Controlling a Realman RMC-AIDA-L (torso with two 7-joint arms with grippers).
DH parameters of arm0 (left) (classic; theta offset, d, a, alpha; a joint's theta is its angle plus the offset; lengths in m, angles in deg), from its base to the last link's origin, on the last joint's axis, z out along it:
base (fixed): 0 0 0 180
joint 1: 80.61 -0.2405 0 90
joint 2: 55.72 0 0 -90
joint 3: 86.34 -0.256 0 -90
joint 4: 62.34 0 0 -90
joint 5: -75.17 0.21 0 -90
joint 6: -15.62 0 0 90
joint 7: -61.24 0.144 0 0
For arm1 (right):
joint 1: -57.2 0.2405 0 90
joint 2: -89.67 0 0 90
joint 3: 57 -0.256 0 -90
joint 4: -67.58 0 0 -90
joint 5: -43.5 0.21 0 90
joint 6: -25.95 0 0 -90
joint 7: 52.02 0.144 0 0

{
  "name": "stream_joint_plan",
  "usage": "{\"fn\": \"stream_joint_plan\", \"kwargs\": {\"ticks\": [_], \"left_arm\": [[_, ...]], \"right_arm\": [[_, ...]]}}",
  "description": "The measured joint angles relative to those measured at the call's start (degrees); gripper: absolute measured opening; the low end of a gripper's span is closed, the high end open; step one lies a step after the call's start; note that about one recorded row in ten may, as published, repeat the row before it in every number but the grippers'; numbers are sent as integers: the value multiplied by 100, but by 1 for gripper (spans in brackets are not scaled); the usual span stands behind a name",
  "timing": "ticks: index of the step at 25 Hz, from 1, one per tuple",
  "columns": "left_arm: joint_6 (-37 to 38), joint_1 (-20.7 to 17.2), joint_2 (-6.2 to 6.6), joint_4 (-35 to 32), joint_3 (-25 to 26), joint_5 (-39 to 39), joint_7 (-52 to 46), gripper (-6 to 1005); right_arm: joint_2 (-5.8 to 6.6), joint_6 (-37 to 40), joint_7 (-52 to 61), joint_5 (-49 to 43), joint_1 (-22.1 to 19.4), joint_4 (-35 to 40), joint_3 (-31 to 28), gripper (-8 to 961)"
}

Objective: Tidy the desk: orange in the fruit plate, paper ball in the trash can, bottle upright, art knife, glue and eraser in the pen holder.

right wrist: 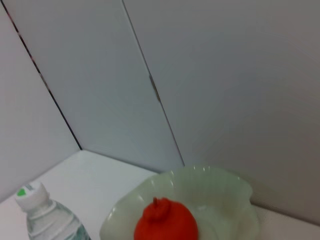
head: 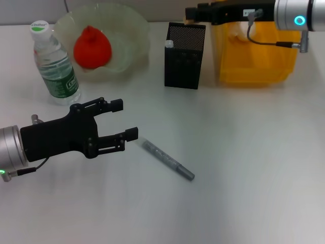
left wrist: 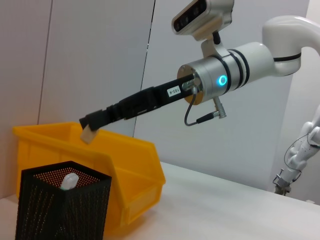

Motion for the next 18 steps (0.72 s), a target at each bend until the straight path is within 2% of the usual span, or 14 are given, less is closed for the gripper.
{"fn": "stream_joint_plan", "kwargs": {"ticks": [5,18], "left_arm": [[-2,-9,2,-1,0,0,2,812],[50,-33,26,-3,0,0,2,812]], "right_arm": [[9,-31,47,-41,106,-155,-1,430],[-21,-70,51,-101,75,-112,-7,566]]}}
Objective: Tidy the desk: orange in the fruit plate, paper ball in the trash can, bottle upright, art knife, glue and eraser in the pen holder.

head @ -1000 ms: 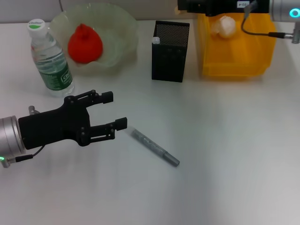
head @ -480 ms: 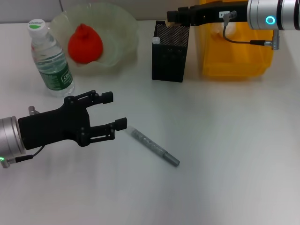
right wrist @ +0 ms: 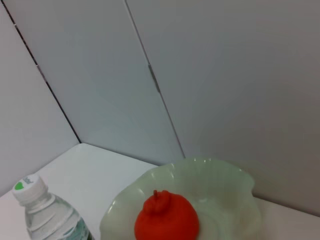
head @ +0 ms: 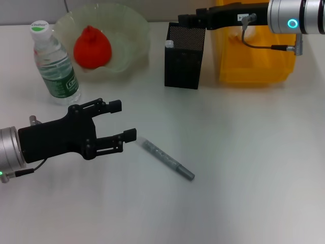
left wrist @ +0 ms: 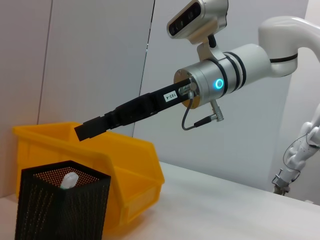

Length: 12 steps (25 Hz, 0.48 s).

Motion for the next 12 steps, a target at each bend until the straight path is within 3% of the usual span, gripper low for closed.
{"fn": "stream_joint_plan", "kwargs": {"ticks": [5,7,10,12], "left_arm": [[28,-12,13,1,0,0,0,812],[38,-16,13,-2,0,0,0,813],[169,-29,60,-9,0,16,-1,813],[245,-42,97,-9,0,33,-3,813]], "right_arm": [[-3,208,0,71,-20,106,-37,681],[23,1010,4,311,-74,401,-46,727],[58,1527,33,392,-90,564,-38,727],[148,2382,271,332,-58,772,49,727]]}}
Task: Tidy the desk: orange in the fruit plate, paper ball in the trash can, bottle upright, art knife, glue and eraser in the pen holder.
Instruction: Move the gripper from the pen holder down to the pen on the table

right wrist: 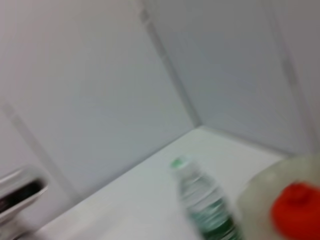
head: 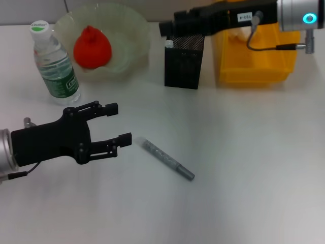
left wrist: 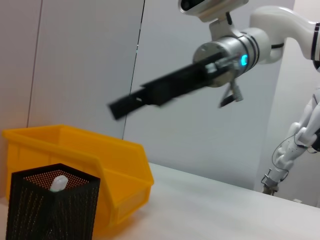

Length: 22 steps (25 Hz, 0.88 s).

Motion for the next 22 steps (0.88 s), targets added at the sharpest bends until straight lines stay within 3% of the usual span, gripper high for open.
{"fn": "stream_joint_plan", "kwargs": {"ticks": [7,9,13,22], "left_arm": [[150,-64,184,-9,-49,16,-61,812],[163,-70,210,-13,-60,69,-100,812],[213,-84,258,-90,-63,315,-236,813],[253,-177,286,-96,-2,337,-230,811]], "right_arm": [[97,733,529,-554,231,45,715,726],[58,748,712,-860,333,47,1019,726],[-161,652,1025,-1672,615,34,1412,726],[-199,237,1404,-1821,873,-87,2132,725]]}}
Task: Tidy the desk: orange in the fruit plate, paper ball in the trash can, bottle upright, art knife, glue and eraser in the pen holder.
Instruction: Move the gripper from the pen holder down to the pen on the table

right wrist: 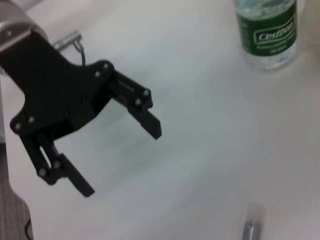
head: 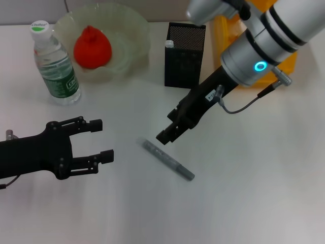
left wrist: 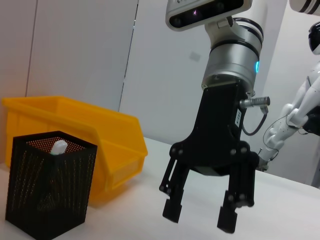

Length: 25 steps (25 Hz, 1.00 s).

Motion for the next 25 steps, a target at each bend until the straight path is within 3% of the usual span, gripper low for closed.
{"fn": "stream_joint_plan", "kwargs": {"ticks": [15,25], "left_arm": [[5,-76,-61,-1,2,-8,57,805],[9,-99,-83,0,2,-33,57,798]], "right_arm": [[-44,-619,96,49,8,-1,1442,718],[-57,-1135,97,126,0,9,2388,663]]}}
